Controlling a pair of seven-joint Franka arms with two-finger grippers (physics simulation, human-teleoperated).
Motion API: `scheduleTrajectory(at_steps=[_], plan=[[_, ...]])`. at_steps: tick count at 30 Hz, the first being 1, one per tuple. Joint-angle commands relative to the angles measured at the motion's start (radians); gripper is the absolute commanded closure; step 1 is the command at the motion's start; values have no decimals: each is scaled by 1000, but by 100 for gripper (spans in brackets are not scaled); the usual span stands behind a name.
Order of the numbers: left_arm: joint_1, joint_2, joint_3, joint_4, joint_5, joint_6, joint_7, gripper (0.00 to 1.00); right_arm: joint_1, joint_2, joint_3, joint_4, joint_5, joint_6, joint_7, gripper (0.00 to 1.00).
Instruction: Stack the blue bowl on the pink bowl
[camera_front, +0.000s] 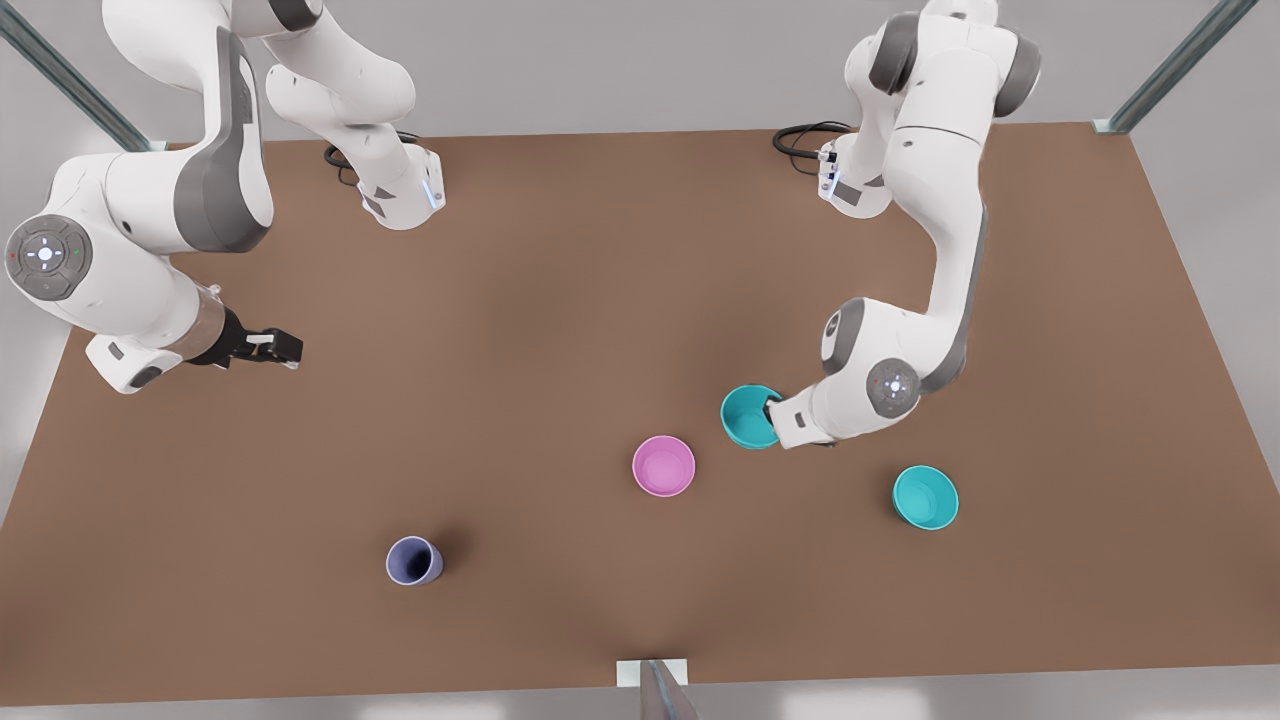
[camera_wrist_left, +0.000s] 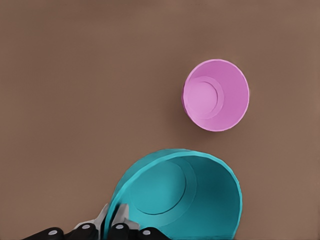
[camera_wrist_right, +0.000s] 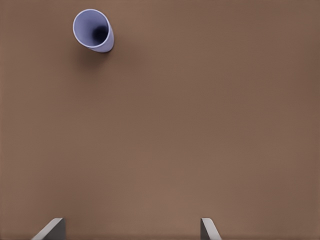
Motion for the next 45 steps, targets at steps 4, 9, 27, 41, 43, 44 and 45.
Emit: scheduleTrajectory(at_steps=[4, 9, 27, 41, 43, 44, 45], plan=[[-80, 170, 0, 265, -10, -143, -883, 79, 0, -1, 0, -2, 1, -2, -29, 0], [-92, 263, 0, 351, -13, -100, -886, 79, 1, 7, 2, 0, 1, -8, -29, 0], [-101, 338, -46, 374, -51, -8, -949, 79, 6, 11, 3, -2, 1, -17, -29, 0], [-92, 341, -52, 346, -46, 12, -949, 79, 24, 28, 3, 36, -30, -22, -23, 0], [-92, 341, -57, 337, -46, 12, -949, 79, 24, 28, 3, 36, -30, -22, -23, 0], [-92, 341, -57, 337, -46, 12, -949, 79, 24, 28, 3, 36, -30, -22, -23, 0], [-89, 340, -55, 339, -46, 12, -946, 70, 24, 28, 3, 36, -30, -22, -23, 0]])
